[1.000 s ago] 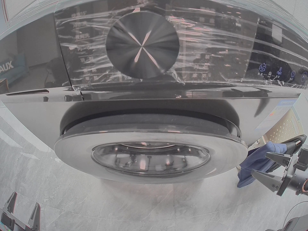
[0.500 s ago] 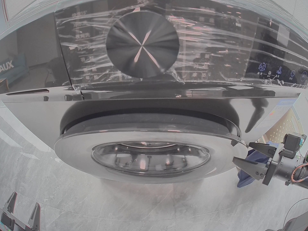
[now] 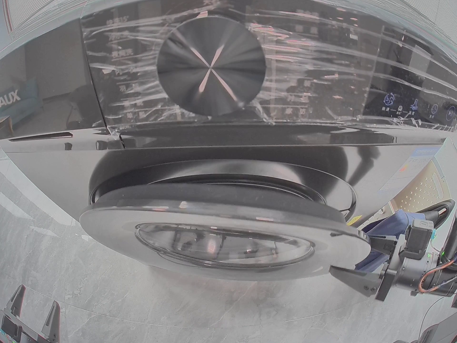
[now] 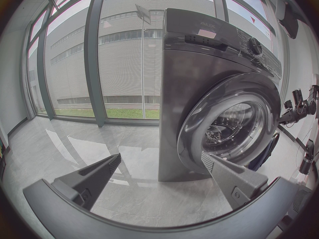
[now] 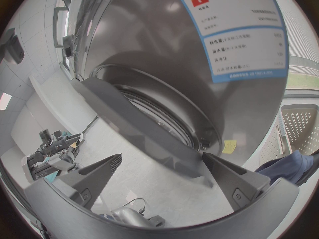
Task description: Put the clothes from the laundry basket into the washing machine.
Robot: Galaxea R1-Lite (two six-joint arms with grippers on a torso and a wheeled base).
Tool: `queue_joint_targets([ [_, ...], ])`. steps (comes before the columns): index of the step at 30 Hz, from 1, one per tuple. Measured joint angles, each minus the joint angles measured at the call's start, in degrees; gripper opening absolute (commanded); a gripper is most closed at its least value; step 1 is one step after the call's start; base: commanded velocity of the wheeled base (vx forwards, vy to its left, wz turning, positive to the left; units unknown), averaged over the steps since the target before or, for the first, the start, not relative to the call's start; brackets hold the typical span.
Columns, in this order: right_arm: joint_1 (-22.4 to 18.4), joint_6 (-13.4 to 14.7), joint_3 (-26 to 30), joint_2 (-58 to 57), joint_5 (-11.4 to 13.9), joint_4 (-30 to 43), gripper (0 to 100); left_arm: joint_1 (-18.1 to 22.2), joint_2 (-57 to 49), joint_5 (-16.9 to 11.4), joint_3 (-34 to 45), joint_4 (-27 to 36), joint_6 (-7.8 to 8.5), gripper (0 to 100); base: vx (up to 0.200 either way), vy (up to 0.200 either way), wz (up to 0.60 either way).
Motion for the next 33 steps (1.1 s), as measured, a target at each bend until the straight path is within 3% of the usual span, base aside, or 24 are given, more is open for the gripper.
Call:
queue_joint_targets([
  [8,-0.6,-0.6,1.6,-2.4,0.9,0.2,100,0.0,0.0,0.0,0.0,0.0,0.00,100,-0.150,0.000,0.00],
  [29,0.0,-0.9,3.3,-0.3,1.0,-0.2,100,0.0,0.0,0.0,0.0,0.0,0.00,100,0.000,0.000,0.00],
  [33,-0.1,-0.8,2.2,0.5,0.9,-0.2,100,0.0,0.0,0.0,0.0,0.0,0.00,100,-0.200,0.000,0.00],
])
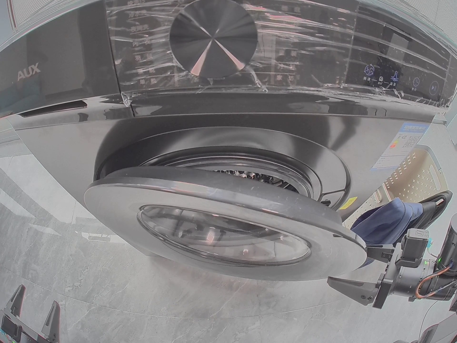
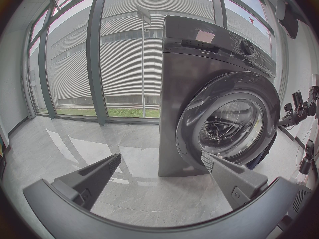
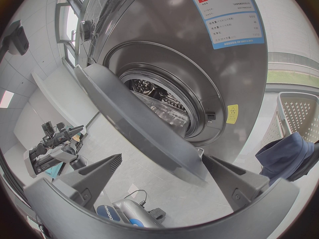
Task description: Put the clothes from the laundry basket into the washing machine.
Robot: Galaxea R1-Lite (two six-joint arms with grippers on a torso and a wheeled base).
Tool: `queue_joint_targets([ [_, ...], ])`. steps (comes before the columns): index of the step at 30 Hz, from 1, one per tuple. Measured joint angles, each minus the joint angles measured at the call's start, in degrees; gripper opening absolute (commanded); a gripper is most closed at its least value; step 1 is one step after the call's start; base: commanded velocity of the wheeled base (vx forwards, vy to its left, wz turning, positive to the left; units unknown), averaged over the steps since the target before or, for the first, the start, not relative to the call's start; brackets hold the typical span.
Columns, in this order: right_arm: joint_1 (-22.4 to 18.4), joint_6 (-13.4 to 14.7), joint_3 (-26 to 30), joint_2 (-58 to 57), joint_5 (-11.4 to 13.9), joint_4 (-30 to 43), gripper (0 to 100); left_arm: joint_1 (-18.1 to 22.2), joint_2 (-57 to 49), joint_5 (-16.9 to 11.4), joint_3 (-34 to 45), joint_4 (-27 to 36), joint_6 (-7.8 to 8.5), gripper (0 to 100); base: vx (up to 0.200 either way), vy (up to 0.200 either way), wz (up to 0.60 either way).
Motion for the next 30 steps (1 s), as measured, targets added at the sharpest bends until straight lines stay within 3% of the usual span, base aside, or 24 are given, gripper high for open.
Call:
queue_joint_targets([
  [12,1.8,0.0,4.1,-0.4,0.1,0.2,100,0.0,0.0,0.0,0.0,0.0,0.00,100,-0.033,0.000,0.00],
  [17,0.9,-0.1,3.1,-0.7,-0.1,0.1,100,0.0,0.0,0.0,0.0,0.0,0.00,100,0.000,0.000,0.00],
  [20,0.9,-0.1,1.9,0.3,-0.1,0.1,100,0.0,0.0,0.0,0.0,0.0,0.00,100,-0.200,0.000,0.00],
  [23,1.7,0.0,1.2,1.7,-0.1,0.0,100,0.0,0.0,0.0,0.0,0.0,0.00,100,-0.200,0.000,0.00],
  [30,4.8,0.5,1.5,3.7,-0.2,-0.2,100,0.0,0.0,0.0,0.0,0.0,0.00,100,0.000,0.000,0.00],
])
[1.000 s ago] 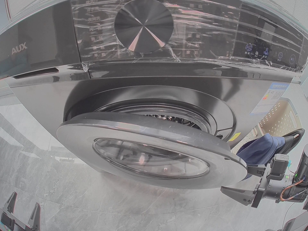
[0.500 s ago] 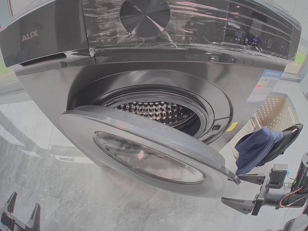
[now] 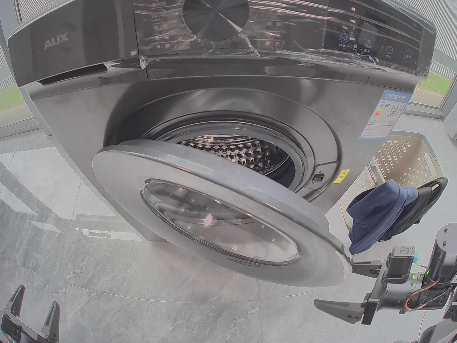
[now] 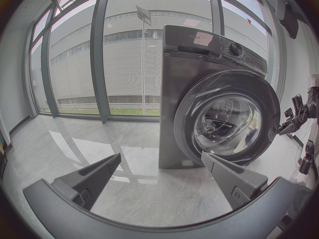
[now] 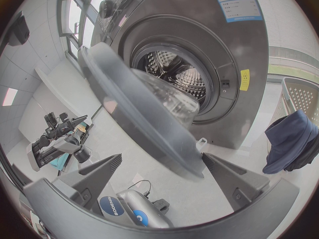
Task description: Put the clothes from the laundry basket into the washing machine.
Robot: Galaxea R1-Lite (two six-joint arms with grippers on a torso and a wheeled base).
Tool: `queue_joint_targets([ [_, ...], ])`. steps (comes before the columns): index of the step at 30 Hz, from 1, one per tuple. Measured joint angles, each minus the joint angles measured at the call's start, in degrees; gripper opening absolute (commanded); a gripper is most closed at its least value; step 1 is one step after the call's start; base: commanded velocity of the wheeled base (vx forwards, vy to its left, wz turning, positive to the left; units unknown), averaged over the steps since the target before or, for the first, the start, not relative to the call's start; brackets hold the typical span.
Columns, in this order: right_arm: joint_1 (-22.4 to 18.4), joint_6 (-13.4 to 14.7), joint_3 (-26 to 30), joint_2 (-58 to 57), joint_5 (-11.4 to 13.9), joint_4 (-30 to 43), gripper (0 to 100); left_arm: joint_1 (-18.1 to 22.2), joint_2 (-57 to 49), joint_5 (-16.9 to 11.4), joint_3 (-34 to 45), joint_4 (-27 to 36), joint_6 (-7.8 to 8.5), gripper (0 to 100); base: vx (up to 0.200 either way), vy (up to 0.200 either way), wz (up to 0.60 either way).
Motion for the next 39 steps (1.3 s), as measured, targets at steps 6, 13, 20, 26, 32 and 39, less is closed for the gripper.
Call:
queue_joint_targets([
  [6,0.7,-0.2,2.9,0.0,0.2,0.1,100,0.0,0.0,0.0,0.0,0.0,0.00,100,0.000,0.000,0.00],
  [13,-1.2,-0.5,6.9,-2.9,-0.5,4.1,100,0.0,0.0,0.0,0.0,0.0,0.00,100,0.000,0.000,0.00],
  [20,-11.8,-2.0,6.8,-4.3,-1.4,6.9,100,0.0,0.0,0.0,0.0,0.0,0.00,100,0.000,0.000,0.00],
  [26,-18.4,-3.1,1.9,-2.5,-1.7,7.5,100,0.0,0.0,0.0,0.0,0.0,0.00,100,0.000,0.000,0.00],
  [32,-19.9,-3.3,-3.1,1.8,-2.2,7.3,100,0.0,0.0,0.0,0.0,0.0,0.00,100,0.000,0.000,0.00],
  [39,-15.6,-3.0,-3.7,4.4,-2.4,7.2,100,0.0,0.0,0.0,0.0,0.0,0.00,100,-0.114,0.000,0.00],
])
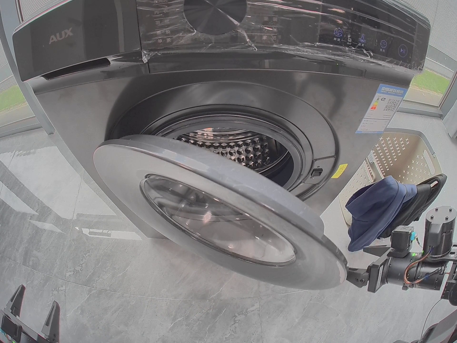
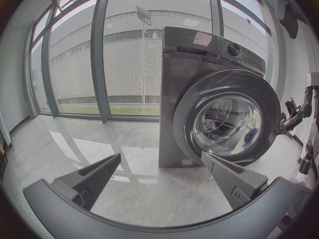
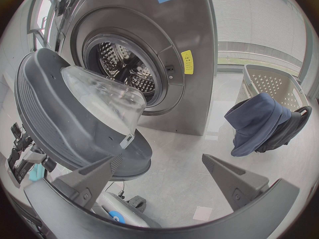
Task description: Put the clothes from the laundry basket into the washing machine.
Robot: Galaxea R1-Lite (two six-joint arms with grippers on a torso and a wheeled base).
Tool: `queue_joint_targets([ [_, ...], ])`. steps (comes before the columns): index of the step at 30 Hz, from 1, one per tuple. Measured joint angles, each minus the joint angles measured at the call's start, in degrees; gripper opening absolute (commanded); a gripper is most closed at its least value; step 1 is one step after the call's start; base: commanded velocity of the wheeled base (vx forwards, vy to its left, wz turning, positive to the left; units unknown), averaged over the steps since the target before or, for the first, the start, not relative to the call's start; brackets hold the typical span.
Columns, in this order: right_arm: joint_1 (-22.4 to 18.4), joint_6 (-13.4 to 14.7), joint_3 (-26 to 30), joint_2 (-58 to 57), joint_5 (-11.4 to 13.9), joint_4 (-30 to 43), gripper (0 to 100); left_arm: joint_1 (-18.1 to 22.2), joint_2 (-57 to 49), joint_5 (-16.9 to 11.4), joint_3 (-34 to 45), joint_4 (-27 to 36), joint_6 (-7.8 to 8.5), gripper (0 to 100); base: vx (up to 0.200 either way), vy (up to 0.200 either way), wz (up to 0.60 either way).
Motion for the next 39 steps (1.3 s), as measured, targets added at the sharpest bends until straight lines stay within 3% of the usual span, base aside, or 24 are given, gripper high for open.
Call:
queue_joint_targets([
  [7,5.5,0.2,2.5,-1.1,1.0,0.0,100,0.0,0.0,0.0,0.0,0.0,0.00,100,-0.057,0.000,0.00],
  [12,5.9,0.3,2.8,-2.3,0.8,0.0,100,0.0,0.0,0.0,0.0,0.0,0.00,100,0.000,0.000,0.00],
  [22,6.6,1.2,-2.8,0.6,0.3,-0.2,100,0.0,0.0,0.0,0.0,0.0,0.00,100,-0.120,0.000,0.00],
  [29,11.9,3.3,-7.3,5.0,0.2,-2.9,100,0.0,0.0,0.0,0.0,0.0,0.00,100,0.000,0.000,0.00],
  [39,16.8,3.7,-7.9,9.7,0.1,-9.2,100,0.0,0.0,0.0,0.0,0.0,0.00,100,0.000,0.000,0.00],
])
